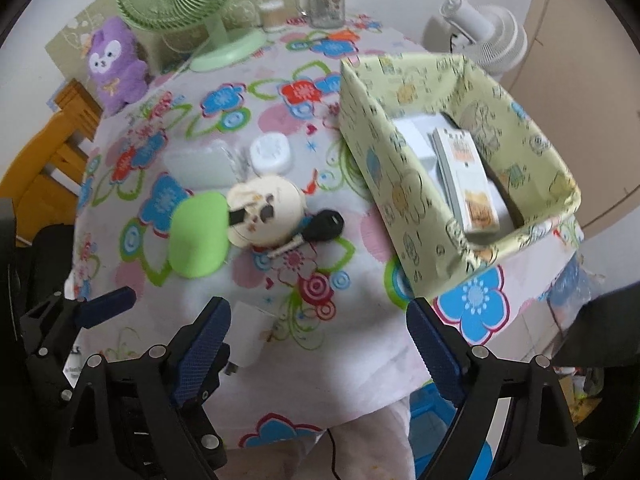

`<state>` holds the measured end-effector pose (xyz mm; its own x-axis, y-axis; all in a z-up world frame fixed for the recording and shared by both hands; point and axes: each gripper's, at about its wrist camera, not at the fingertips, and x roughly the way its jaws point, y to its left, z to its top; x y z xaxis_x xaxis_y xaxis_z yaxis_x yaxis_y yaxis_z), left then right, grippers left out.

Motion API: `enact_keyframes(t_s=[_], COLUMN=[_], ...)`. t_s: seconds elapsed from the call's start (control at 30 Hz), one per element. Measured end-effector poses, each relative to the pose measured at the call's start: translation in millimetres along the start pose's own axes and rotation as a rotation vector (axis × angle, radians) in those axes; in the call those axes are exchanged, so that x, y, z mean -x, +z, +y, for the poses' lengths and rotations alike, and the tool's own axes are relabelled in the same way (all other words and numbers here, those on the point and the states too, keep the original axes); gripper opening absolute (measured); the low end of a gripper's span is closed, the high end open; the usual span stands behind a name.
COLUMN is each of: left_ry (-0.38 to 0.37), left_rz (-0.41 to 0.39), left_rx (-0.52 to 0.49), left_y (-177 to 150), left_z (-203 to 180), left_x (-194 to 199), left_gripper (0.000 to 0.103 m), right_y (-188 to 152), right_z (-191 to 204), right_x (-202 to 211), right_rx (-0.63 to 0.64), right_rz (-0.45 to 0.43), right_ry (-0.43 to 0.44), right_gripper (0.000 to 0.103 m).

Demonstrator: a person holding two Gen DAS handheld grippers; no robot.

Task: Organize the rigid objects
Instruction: 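Grasp the white plug with the left tool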

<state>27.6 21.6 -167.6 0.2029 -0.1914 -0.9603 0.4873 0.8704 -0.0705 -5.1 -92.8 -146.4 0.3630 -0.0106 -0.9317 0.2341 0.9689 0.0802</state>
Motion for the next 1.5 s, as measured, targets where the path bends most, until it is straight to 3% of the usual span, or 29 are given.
enact_keyframes(t_s=[0.4,0.47,0.63,0.77,0.83,1.13,1.5], left_ry=[0.007,0.005,0.011,0.022,0.014,0.027,0.09], left_rz=[0.027,0.031,0.042,0.047,0.054,0.045,0.015], left_rx=[-0.046,-0.06,-0.064,-0.087,-0.052,-0.022,0.137], left_y=[0.0,-0.4,-1.1,-3.8,-5.9,-4.8,9.0], left_z=[-18.5,-23.6,-29.5,-34.7,-34.3,-24.3,20.3], left_x=[-26.8,-29.6,-36.3,-39.5,-40.1,-29.1,-18.9], left_gripper=[0.086,0.08,0.052,0.04,0.025,0.025,0.025], right_y=[-12.3,-12.9,-15.7,-16.6,-16.1,-7.3,27.4], right_z=[-20.1,-22.4,-24.6,-24.5,-24.3,-19.1,4.6], right_x=[-28.1,-29.5,-35.4,-37.4,-37.9,-34.5,-49.5], right_rx=[-0.051,-0.054,-0.053,-0.049,-0.048,-0.029,0.094], right_rz=[0.055,0.057,0.073,0.077,0.079,0.069,0.056], right_ry=[-0.013,-0.015,-0.012,-0.007,-0.003,0.014,0.041], right_gripper=[0.09,0.09,0.09,0.09,0.09,0.09,0.089])
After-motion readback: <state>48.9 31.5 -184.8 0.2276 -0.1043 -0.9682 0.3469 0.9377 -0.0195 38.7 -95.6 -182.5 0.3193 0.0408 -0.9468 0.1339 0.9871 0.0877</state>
